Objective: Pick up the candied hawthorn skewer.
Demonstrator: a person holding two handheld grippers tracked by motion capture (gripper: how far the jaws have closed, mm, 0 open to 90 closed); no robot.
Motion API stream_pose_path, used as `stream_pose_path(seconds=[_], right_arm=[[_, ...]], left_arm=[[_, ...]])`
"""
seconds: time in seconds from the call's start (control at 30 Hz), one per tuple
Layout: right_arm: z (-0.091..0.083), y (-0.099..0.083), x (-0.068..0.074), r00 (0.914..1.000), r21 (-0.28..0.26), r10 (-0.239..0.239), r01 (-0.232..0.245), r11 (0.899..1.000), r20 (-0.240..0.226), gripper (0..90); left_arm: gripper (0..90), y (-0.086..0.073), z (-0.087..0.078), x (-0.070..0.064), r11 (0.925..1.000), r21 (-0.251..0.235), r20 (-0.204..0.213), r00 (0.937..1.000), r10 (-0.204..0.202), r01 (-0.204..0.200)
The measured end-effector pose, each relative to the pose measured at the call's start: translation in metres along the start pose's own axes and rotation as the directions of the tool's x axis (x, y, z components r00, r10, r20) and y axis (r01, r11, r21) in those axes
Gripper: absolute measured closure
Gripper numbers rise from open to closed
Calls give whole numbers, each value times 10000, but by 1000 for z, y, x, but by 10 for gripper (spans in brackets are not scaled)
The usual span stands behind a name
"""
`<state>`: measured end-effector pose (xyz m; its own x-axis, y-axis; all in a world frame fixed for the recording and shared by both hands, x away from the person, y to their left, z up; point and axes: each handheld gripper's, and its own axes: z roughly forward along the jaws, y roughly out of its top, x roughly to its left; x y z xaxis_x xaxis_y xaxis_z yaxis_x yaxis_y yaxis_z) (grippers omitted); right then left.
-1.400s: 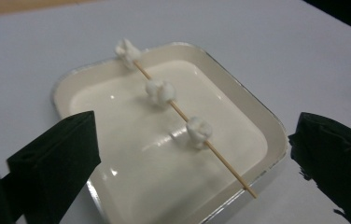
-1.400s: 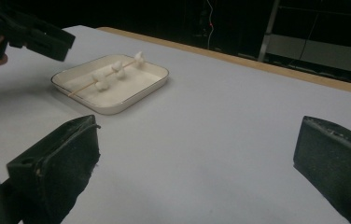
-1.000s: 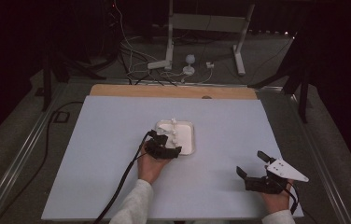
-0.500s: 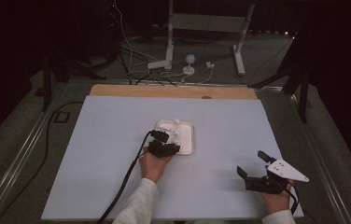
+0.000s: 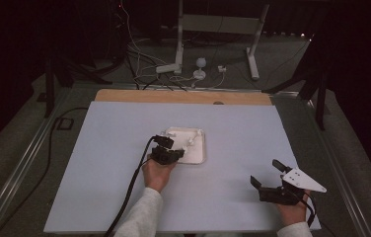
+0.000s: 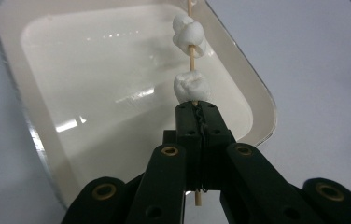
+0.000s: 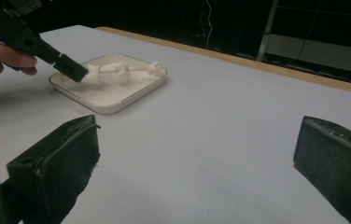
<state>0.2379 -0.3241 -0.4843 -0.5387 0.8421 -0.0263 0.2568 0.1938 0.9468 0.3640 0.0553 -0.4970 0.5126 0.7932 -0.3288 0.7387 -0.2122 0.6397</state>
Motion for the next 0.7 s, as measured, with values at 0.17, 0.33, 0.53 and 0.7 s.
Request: stream_pose_path(seconds=[0.17,0.33,0.53,0.7], right_arm=[[0,0,0,10000,10,15,-15,10000,-4,3],[1,0,0,10000,13,20,-20,10000,-26,3],[2,0,1,10000,61,36,-36,10000,-67,3],[4,0,3,9999,106,93,-92,9999,-105,3]], left_arm=[[900,1,-11,4,9997,-222,58,9999,81,-80],[900,1,-22,7,9987,-478,116,9998,173,-167],[900,-3,-36,13,9960,-848,164,9994,291,-276],[900,-7,-50,21,9907,-1349,270,9994,197,-159]])
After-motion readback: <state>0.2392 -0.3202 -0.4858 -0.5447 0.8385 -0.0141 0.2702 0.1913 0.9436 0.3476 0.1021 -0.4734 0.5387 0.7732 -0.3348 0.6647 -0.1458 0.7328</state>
